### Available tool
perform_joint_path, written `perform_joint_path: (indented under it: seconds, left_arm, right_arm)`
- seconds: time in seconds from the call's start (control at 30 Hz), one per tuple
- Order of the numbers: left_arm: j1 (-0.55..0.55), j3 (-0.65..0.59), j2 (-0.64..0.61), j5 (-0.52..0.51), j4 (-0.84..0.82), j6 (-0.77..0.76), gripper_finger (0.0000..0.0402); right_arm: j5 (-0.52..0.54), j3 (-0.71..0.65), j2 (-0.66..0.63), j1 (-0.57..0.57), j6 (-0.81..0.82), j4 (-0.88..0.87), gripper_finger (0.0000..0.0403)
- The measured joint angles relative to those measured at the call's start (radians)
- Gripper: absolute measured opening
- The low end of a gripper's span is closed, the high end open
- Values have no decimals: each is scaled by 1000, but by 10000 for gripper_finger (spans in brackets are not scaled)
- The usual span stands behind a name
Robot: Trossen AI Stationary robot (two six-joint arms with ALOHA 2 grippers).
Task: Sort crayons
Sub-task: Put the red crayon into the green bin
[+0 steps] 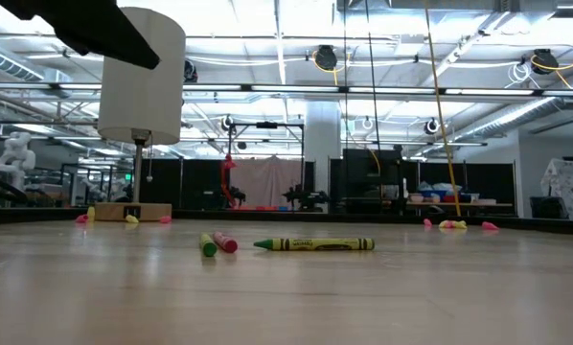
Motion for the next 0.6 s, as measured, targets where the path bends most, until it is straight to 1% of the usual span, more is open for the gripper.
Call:
perform_joint_path:
  seconds: [0.13,0.23,0.33,0.4,0.5,0.6]
  left_arm:
    - [41,0,14,57,17,31,153]
    - [73,0,35,128,49,81,153]
    - [104,0,63,227,76,154,153]
    - [119,0,78,283,105,174,153]
    - [128,0,95,362,103,176,153]
    - [131,0,99,403,104,177,153]
  right_arm:
    - [-71,0,23,34,101,-90,0]
    - [-140,0,59,45,131,-141,0]
    - [-195,0,106,46,109,-161,0]
    - [-226,0,137,46,79,-159,0]
    - [-230,0,184,46,42,-153,0]
    - [-230,0,224,46,-21,-140,0]
